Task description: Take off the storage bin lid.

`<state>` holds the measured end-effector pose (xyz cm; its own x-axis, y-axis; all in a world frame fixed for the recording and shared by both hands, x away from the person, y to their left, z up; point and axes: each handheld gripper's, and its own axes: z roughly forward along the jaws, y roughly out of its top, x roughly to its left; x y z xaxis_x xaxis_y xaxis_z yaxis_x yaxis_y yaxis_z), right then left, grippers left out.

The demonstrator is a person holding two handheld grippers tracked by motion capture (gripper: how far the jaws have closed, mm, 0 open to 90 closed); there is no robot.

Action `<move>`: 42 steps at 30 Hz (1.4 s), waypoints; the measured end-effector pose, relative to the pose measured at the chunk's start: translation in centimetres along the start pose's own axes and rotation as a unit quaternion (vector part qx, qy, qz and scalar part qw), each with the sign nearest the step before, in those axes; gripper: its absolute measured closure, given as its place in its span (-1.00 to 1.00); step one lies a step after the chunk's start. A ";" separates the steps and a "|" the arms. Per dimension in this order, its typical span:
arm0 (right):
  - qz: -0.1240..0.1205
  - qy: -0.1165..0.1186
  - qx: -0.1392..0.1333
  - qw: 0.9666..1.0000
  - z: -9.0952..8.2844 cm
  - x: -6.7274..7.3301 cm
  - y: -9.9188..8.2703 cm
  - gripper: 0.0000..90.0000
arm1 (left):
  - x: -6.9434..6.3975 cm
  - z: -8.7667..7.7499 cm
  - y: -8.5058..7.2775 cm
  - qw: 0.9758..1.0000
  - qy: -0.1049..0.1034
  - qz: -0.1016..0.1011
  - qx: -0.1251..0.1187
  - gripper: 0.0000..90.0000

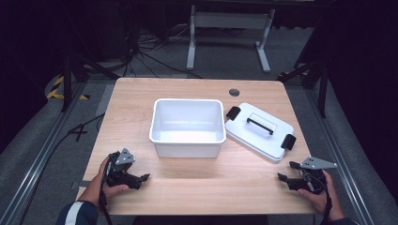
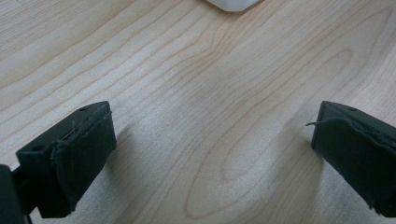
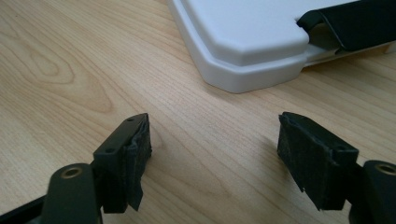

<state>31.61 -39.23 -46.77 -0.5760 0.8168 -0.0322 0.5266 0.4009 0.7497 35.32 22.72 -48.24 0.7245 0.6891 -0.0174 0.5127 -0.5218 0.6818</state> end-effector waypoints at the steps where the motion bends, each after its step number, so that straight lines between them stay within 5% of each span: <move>1: 0.000 0.000 0.000 1.000 0.0 0.0 0.0 -0.42 | 0.0 0.0 0.0 1.000 0.001 0.000 0.000 -0.99; 42: 0.005 -0.005 0.000 1.000 0.0 0.1 0.0 -0.45 | -0.1 0.1 0.0 1.000 0.005 -0.007 -0.005 -0.99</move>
<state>31.60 -39.15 -46.80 -0.5649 0.8246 -0.0312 0.5324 0.3931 0.7497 35.27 22.56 -48.32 0.7134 0.7005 -0.0199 0.5178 -0.5078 0.6885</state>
